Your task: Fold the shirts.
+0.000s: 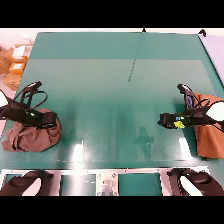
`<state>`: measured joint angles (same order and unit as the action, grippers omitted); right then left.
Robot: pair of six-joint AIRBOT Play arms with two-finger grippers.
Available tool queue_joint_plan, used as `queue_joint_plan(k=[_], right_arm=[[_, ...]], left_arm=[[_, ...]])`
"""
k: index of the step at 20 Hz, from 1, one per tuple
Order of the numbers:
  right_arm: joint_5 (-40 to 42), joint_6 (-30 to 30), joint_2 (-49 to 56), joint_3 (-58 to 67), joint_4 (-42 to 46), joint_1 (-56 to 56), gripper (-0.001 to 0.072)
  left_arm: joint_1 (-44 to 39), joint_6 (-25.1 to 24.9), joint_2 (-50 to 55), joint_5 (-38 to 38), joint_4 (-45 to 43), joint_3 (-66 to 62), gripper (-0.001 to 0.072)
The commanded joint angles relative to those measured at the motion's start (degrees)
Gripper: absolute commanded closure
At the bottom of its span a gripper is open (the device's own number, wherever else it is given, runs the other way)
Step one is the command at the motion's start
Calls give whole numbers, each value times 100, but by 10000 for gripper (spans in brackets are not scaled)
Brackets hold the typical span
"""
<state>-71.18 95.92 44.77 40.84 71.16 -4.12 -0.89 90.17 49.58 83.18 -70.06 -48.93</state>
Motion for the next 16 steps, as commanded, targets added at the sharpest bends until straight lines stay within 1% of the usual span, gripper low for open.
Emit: queue_joint_plan(k=[1,2,3,4,5,6,7,8,9,10,11,12,13,16], right_arm=[[7,4,-4,-4,-7,-17,694],[4,4,-4,-4,-7,-17,694],[4,4,-4,-4,-7,-20,694],[4,4,-4,-4,-4,-17,694],[4,4,-4,-4,-7,-17,694],[4,4,-4,-4,-4,-17,694],[7,4,-4,-4,-7,-17,694],[4,4,-4,-4,-4,-17,694],[4,4,-4,-4,-4,-17,694],[9,4,-4,-4,-4,-17,694],[7,4,-4,-4,-4,-17,694],[7,4,-4,-4,-4,-17,694],[7,4,-4,-4,-4,-17,694],[7,4,-4,-4,-4,-17,694]], left_arm=[[0,7,-9,-17,-11,7,682],[0,87,-9,46,-105,4,682],[0,308,-9,234,-389,-13,682],[0,496,-11,413,-863,-50,682],[0,619,-11,544,-1532,-76,682],[0,675,-9,603,-2188,-63,613],[2,730,-9,551,-2916,11,157],[37,942,-2,417,-3613,127,0],[177,979,0,162,-3985,278,-9],[415,981,37,-160,-3958,422,-9],[706,940,122,-485,-3738,575,-9],[964,745,269,-680,-3488,706,-9],[1185,579,481,-828,-3296,828,-10],[1471,356,1143,-1001,-3281,933,-7]])
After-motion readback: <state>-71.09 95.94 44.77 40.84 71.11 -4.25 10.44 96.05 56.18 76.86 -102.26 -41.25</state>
